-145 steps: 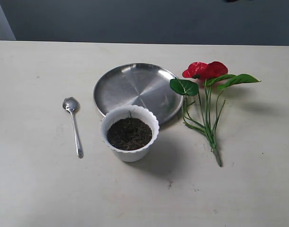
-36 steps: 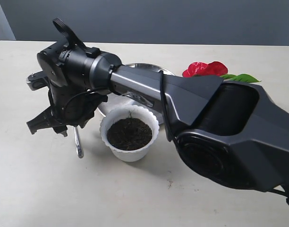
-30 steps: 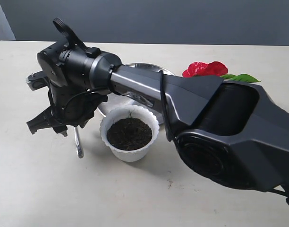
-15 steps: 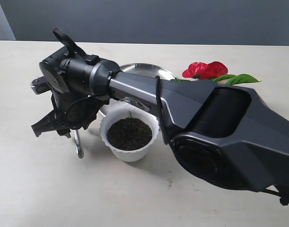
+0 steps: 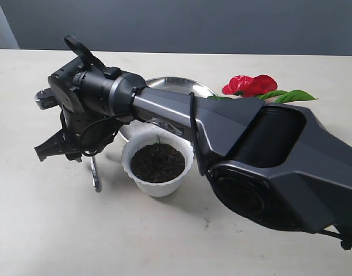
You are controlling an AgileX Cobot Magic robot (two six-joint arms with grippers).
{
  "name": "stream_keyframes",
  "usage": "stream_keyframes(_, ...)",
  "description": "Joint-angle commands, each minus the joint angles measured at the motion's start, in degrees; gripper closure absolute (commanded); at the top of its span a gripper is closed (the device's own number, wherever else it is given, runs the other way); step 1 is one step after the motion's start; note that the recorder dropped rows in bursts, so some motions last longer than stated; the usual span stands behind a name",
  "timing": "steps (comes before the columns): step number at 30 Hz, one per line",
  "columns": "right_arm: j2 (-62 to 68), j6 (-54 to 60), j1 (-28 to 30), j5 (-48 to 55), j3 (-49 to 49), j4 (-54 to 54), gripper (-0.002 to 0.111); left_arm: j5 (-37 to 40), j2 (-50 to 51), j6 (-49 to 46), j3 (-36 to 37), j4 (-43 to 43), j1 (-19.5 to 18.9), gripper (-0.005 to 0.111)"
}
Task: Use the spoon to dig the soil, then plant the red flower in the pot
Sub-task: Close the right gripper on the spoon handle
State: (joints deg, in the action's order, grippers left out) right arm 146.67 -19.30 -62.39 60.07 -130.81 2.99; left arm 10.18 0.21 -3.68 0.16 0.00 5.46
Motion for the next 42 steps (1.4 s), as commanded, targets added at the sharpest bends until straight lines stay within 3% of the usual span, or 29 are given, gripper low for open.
stream_keyframes(1, -0.2, 0.0, 0.1, -0.6, -0.3, 1.4, 0.065, -0.8, -0.2, 0.0, -0.2, 0.0, 0.4, 0.106)
stream_keyframes(42, 2.1, 0.0, 0.1, -0.2, -0.4, 0.8, 0.068, -0.8, -0.2, 0.0, -0.2, 0.0, 0.4, 0.106)
